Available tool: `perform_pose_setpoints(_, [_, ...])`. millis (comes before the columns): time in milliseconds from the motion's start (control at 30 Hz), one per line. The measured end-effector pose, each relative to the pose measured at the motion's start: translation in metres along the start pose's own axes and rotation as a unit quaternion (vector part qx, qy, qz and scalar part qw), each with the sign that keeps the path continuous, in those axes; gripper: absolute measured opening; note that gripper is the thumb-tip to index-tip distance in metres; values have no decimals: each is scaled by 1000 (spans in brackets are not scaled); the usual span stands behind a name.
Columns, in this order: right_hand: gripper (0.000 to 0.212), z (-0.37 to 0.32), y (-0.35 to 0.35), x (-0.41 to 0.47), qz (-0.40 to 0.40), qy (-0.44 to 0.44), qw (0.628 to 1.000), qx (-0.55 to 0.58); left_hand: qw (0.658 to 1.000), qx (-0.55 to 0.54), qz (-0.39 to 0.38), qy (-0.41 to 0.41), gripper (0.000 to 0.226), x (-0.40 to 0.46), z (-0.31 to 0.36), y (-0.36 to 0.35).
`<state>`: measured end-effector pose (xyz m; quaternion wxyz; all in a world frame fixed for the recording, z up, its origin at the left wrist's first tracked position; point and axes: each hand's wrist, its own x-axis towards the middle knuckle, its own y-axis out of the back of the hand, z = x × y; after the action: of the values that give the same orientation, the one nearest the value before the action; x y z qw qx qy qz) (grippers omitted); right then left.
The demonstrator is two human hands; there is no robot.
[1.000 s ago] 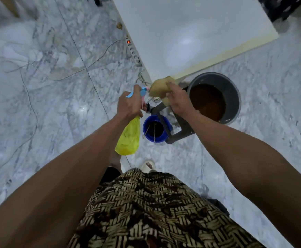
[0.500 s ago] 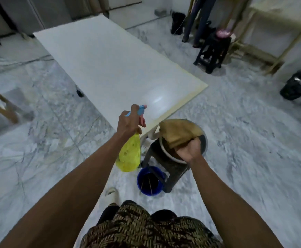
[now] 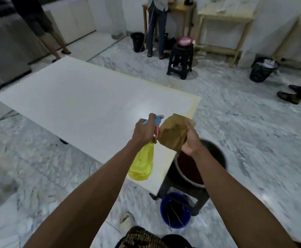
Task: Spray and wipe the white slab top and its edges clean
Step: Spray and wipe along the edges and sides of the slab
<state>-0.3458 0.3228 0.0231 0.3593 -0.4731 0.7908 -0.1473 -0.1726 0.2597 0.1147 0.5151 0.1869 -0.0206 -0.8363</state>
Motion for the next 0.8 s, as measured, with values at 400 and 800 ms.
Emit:
perform_pose_setpoints(400, [65,6,-98,71,26,29,999,-8,996,71,-37,35,77,100,12,88])
perform_pose_setpoints(800, [61,-42,-91,157,92,43,994,34,984,163,-49,45,49,209,39,46])
